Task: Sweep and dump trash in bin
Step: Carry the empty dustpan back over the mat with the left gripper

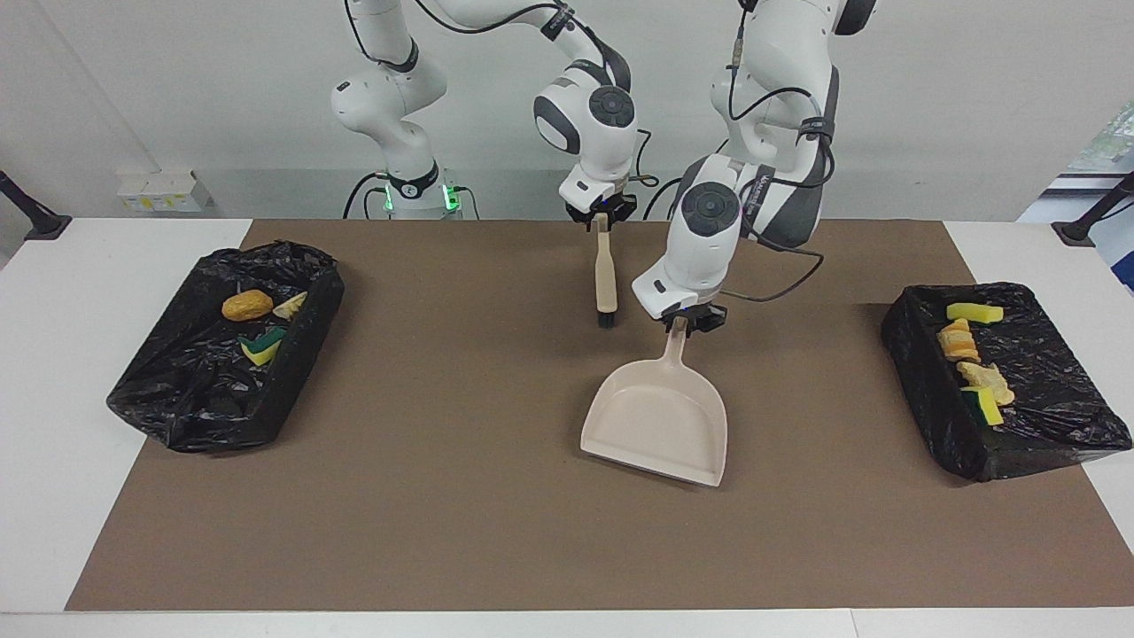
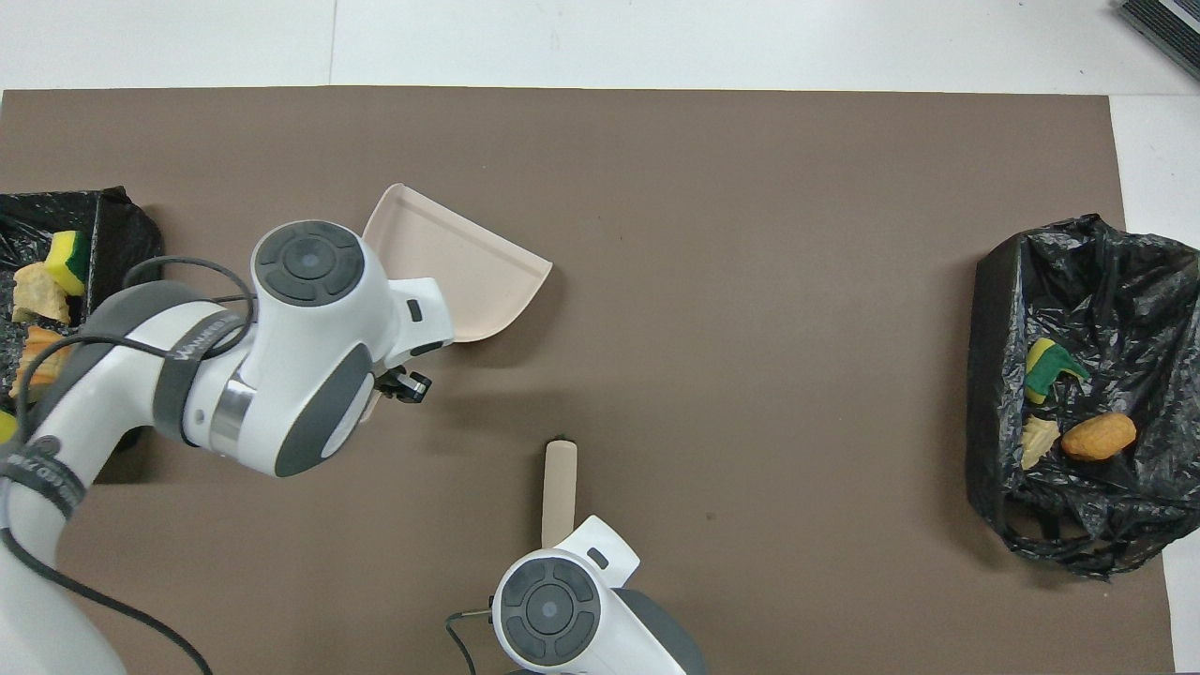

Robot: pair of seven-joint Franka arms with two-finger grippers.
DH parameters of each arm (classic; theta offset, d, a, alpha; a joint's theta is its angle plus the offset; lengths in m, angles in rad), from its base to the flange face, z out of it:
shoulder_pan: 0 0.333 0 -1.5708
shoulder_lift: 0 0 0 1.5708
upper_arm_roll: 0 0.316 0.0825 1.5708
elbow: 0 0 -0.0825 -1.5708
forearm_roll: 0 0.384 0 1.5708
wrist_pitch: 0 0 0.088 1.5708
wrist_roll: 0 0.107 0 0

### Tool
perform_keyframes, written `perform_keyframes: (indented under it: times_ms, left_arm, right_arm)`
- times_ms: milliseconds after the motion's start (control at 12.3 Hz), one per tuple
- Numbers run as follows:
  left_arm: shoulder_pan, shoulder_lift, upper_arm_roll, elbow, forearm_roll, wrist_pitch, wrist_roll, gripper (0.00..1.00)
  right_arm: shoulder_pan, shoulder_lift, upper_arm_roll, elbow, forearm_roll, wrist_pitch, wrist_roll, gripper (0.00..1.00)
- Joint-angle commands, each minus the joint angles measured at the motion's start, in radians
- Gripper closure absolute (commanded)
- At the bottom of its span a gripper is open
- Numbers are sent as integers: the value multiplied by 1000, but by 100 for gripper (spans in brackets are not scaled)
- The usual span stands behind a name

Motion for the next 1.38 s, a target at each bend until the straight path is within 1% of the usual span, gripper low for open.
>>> perform_keyframes:
  times_ms: [0, 162, 324, 486, 567, 648, 810, 972, 1134, 1215, 1296]
  left_arm:
    - [-55, 47, 22, 61, -73, 3, -94, 100]
    - [-78, 64, 22, 96, -74, 16, -146, 100]
    - [-90, 74, 22, 116, -82, 19, -193, 100]
    - [-92, 87, 21, 124, -93, 34, -218, 100]
    - [-93, 94, 21, 124, -94, 51, -218, 100]
    - [-93, 114, 21, 127, -93, 57, -218, 100]
    - [-92, 149, 21, 165, -94, 69, -218, 100]
    - [-95, 157, 21, 169, -90, 59, -218, 100]
    - [-93, 154, 21, 169, -94, 65, -217, 100]
    - [-93, 154, 22, 169, -94, 62, -218, 92]
    - [-93, 154, 22, 169, -94, 65, -218, 73]
  right_arm:
    - [-44, -79, 2, 2, -4, -74, -60, 55]
    - [-61, -99, 2, 33, -4, -137, -66, 51]
    - [-108, -173, 1, 36, -2, -206, -103, 44]
    - [-131, -210, -4, 57, -4, -250, -109, 39]
    - [-166, -230, -4, 65, -4, -261, -132, 34]
    - [-203, -263, -4, 73, -4, -278, -164, 33]
    - [-272, -337, -13, 85, -4, -328, -230, 31]
    - [-320, -394, -34, 93, -4, -385, -287, 31]
    - [-381, -431, -58, 94, -10, -408, -349, 31]
    - [-424, -434, -61, 112, -16, -416, -371, 31]
    - [-471, -434, -68, 141, -16, -439, -395, 28]
